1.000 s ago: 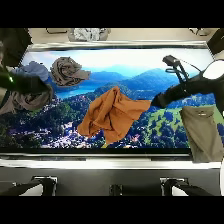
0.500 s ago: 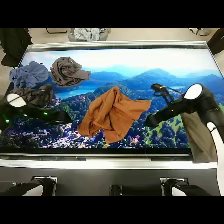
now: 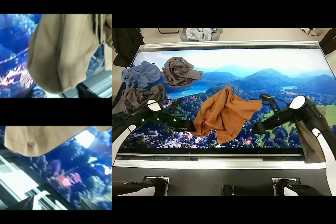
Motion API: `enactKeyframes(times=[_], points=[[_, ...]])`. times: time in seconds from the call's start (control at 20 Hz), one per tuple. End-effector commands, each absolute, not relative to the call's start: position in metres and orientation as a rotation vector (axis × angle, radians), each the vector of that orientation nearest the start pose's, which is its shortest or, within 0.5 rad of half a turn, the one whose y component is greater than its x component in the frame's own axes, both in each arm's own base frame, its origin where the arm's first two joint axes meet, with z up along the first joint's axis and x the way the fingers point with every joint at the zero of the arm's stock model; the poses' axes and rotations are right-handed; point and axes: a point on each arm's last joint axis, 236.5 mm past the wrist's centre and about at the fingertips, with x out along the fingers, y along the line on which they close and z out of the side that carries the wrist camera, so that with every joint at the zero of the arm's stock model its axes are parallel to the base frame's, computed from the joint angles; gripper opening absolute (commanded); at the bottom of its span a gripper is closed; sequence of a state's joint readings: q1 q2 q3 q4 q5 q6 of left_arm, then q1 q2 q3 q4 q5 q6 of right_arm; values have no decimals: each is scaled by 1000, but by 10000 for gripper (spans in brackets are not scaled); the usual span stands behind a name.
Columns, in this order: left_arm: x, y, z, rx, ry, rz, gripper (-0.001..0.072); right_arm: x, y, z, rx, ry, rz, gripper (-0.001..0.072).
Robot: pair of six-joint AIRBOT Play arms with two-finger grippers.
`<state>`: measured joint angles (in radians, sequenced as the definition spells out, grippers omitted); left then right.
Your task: Fold the shirts.
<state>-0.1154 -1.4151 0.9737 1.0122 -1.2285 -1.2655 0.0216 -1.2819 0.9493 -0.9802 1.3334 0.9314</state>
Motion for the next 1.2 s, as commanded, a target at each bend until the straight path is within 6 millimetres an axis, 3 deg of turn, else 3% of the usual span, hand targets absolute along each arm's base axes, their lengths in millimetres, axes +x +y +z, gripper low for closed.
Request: enactKeyframes(times=[0.0,0.1,0.25,0.45,0.7,1.0,1.05,1.15], points=[[303,-161,-76,-246,1565,-574,366,284,158,-40,223,1393,813,709],[303,-161,-77,-248,1568,-573,26,280,172,-52,210,1404,818,709],[304,-158,-70,-235,1548,-588,26,286,198,-67,216,1397,793,710],[307,-159,-44,-203,1469,-615,26,302,226,-74,346,1364,759,709],[310,-159,-13,-181,1373,-626,26,316,240,-78,431,1339,669,705],[310,-159,7,-167,1313,-632,27,311,257,-91,488,1386,608,659],[310,-159,9,-166,1307,-633,26,308,260,-94,482,1392,612,541],[310,-159,13,-157,1295,-638,26,312,258,-97,463,1378,603,44]])
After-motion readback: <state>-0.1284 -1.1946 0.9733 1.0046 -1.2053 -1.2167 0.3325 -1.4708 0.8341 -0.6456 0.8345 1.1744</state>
